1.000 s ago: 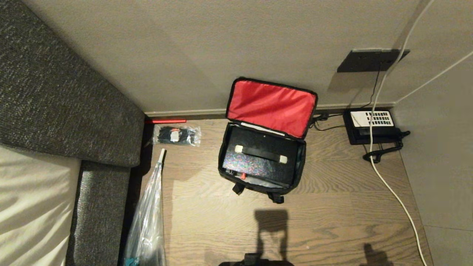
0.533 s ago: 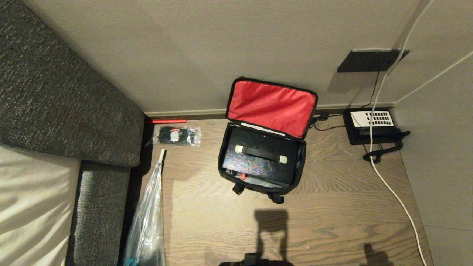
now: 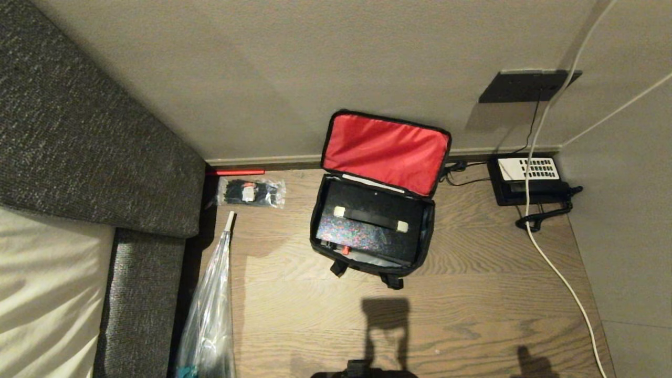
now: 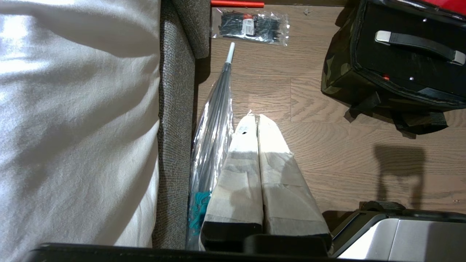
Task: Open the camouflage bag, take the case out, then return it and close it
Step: Close the top of the storage box
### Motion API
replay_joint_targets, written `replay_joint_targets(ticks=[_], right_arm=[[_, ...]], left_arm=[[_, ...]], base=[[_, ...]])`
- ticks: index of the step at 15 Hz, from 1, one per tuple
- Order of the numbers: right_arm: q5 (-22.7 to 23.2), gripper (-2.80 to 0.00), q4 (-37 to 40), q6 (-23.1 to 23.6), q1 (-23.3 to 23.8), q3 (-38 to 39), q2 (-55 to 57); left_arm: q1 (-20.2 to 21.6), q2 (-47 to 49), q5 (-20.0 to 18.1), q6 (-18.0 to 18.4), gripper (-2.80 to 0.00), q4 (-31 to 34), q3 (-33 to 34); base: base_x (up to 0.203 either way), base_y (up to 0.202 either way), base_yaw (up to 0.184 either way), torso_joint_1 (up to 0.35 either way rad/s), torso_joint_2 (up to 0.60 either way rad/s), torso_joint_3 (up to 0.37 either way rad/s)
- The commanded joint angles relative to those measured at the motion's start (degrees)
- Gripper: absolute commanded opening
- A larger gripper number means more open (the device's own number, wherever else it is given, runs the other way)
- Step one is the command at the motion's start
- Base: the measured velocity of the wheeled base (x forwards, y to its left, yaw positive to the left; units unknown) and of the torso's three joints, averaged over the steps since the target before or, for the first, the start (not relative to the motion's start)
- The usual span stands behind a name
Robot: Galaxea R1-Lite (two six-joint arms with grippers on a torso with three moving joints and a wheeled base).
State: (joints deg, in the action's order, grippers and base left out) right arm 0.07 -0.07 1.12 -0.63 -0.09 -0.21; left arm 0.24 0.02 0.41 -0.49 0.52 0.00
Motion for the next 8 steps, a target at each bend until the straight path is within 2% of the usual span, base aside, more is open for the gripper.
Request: replay_joint_targets(ticks=[1,8], right_arm=[[0.02,-2.80,-0.02,0.02,-0.07,0.00,-0.06],[0.02,-2.80,-0.02,0.02,-0.07,0.00,-0.06]], left_arm=[[0.02,-0.02,0.02,0.06,-2.80,-0.08,0.18],[0.02,-0.02,0.02,-0.30,-2.80,-0.26,0.18]], base=[[0.000,0.000,0.000,0.000,0.00,0.000],[0.000,0.000,0.000,0.000,0.00,0.000]])
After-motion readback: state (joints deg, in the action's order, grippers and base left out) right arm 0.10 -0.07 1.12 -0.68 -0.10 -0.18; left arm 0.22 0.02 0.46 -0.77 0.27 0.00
